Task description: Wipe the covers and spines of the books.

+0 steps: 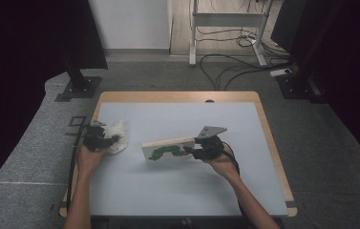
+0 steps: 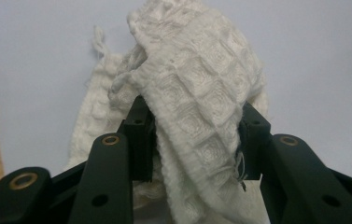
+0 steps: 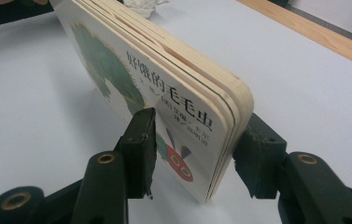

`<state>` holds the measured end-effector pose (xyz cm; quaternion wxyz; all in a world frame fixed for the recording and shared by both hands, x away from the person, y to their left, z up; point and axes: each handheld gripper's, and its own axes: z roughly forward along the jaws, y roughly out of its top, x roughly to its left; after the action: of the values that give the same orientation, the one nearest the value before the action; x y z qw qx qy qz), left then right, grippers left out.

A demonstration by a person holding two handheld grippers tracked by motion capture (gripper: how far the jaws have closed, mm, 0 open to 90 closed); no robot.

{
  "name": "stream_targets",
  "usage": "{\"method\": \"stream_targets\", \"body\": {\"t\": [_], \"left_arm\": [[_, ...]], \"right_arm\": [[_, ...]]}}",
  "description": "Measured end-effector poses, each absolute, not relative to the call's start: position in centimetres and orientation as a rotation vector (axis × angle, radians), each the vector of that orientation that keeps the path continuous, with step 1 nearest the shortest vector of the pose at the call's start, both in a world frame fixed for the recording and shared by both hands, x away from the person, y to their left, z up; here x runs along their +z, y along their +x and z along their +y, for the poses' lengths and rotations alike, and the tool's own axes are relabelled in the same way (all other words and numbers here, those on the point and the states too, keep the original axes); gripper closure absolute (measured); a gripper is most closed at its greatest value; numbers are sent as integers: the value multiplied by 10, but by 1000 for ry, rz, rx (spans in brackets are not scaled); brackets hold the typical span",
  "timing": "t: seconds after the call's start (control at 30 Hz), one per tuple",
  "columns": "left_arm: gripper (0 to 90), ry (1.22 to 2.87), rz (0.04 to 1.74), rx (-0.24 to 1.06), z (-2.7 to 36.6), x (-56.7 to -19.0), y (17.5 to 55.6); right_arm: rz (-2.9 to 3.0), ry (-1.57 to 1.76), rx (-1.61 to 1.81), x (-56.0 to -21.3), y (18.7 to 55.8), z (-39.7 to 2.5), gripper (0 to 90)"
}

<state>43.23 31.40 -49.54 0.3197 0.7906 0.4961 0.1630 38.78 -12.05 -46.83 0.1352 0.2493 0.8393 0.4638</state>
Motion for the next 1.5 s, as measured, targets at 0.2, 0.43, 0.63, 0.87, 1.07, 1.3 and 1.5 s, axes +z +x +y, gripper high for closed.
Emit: {"method": "stream_targets", "body": {"t": [0.2, 0.43, 0.63, 0.87, 1.07, 1.3, 1.5], "left_arm": [[416, 2077, 1327, 454, 315, -496, 432], [140, 2068, 1295, 437, 320, -485, 425], [106, 2040, 1260, 411, 325, -470, 414], [96, 2043, 1193, 396, 319, -456, 399], [103, 2081, 1091, 358, 303, -448, 385], [150, 2157, 942, 337, 272, -446, 370], [234, 2205, 822, 293, 248, -448, 363]], "right_arm": [[2431, 724, 1343, -468, 388, -120, 503], [2431, 724, 1343, -468, 388, -120, 501], [2433, 726, 1345, -468, 389, -120, 497], [2434, 726, 1345, -468, 389, -120, 496], [2434, 727, 1346, -468, 389, -120, 497], [2435, 730, 1351, -468, 389, -121, 507], [2437, 730, 1350, -468, 389, -122, 526]]}}
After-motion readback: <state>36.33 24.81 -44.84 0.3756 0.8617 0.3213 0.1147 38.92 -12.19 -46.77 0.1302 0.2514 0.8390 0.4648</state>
